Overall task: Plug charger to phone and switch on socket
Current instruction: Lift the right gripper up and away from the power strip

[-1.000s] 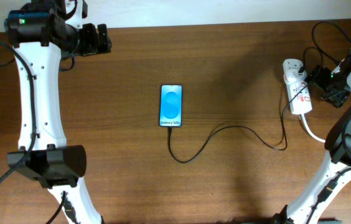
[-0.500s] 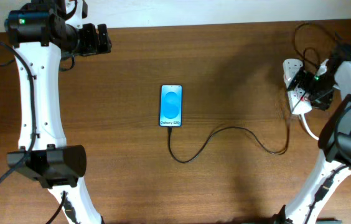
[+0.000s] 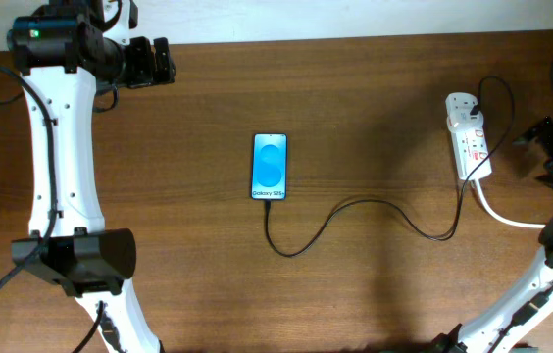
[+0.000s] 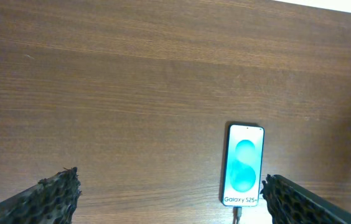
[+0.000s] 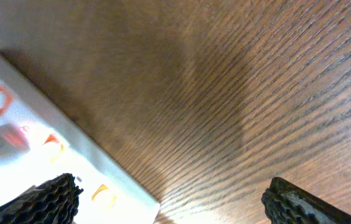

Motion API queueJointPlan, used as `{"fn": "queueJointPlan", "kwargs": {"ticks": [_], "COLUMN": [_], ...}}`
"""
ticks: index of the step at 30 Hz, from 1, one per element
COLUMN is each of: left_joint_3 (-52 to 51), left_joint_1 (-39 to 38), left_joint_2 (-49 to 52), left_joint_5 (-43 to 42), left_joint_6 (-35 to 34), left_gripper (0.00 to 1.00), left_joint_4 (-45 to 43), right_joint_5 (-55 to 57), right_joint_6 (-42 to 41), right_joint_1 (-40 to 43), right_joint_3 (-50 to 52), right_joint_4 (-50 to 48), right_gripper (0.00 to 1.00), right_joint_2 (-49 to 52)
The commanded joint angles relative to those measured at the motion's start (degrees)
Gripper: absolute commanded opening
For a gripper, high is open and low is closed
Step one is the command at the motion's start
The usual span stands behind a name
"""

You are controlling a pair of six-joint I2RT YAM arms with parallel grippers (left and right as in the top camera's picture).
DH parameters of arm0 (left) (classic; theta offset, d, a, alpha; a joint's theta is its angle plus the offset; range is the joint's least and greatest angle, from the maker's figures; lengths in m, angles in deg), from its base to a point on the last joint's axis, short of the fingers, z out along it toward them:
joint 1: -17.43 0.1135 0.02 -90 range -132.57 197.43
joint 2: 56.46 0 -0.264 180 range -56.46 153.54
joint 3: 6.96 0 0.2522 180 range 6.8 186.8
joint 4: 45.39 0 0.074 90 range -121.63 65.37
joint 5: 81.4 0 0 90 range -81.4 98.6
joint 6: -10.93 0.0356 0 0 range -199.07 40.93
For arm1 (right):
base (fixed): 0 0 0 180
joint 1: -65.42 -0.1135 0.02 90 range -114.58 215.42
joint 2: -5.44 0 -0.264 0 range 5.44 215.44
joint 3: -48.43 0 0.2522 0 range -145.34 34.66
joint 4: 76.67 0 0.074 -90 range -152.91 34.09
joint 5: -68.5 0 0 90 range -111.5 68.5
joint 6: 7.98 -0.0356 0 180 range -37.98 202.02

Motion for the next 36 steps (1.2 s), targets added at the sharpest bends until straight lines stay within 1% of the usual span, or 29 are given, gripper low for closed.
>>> {"fn": "queueJointPlan", "kwargs": {"ticks": [1, 4, 6, 8, 10, 12, 14, 19, 22, 36], "left_joint_3": [0.02, 0.02, 0.02, 0.02, 0.02, 0.02, 0.02, 0.02, 0.02, 0.02], "left_joint_1": [0.17, 0.17, 0.17, 0.17, 0.17, 0.17, 0.17, 0.17, 0.17, 0.17], "left_joint_2": [0.42, 0.42, 0.42, 0.42, 0.42, 0.42, 0.42, 0.42, 0.42, 0.42], "left_joint_5": [0.42, 0.42, 0.42, 0.42, 0.42, 0.42, 0.42, 0.42, 0.42, 0.42], "left_joint_6": [0.26, 0.26, 0.28, 0.26, 0.28, 0.26, 0.28, 0.28, 0.26, 0.28], "left_gripper": [0.99, 0.99, 0.99, 1.0, 0.99, 0.99, 0.99, 0.99, 0.99, 0.99], "left_joint_4": [-0.09, -0.09, -0.09, -0.09, -0.09, -0.09, -0.09, -0.09, -0.09, -0.09], "right_joint_5": [-6.86, -9.09, -9.11, -9.64, -10.36, -10.34, -9.6, 2.05, 2.14, 2.16], "right_joint_6": [-0.2, 4.74, 6.27, 6.27, 7.37, 9.25, 10.73, 11.21, 11.21, 11.23], "right_joint_1": [1.4, 1.55, 1.11, -0.13, -2.19, -7.34, -13.81, -27.52, -30.53, -31.41], "right_joint_3": [-3.17, -9.84, -13.6, -14.49, -14.49, -14.49, -14.49, -14.47, -14.47, -14.47], "right_joint_4": [1.49, 8.02, 12.04, 13.55, 14.12, 14.97, 16.11, 20.63, 24.55, 24.81], "right_gripper": [0.99, 0.99, 0.99, 0.99, 0.98, 0.98, 0.98, 0.98, 0.99, 0.98], "right_joint_2": [-6.71, -14.4, -20.24, -26.93, -31.56, -37.2, -40.11, -38.99, -37.81, -37.46]}}
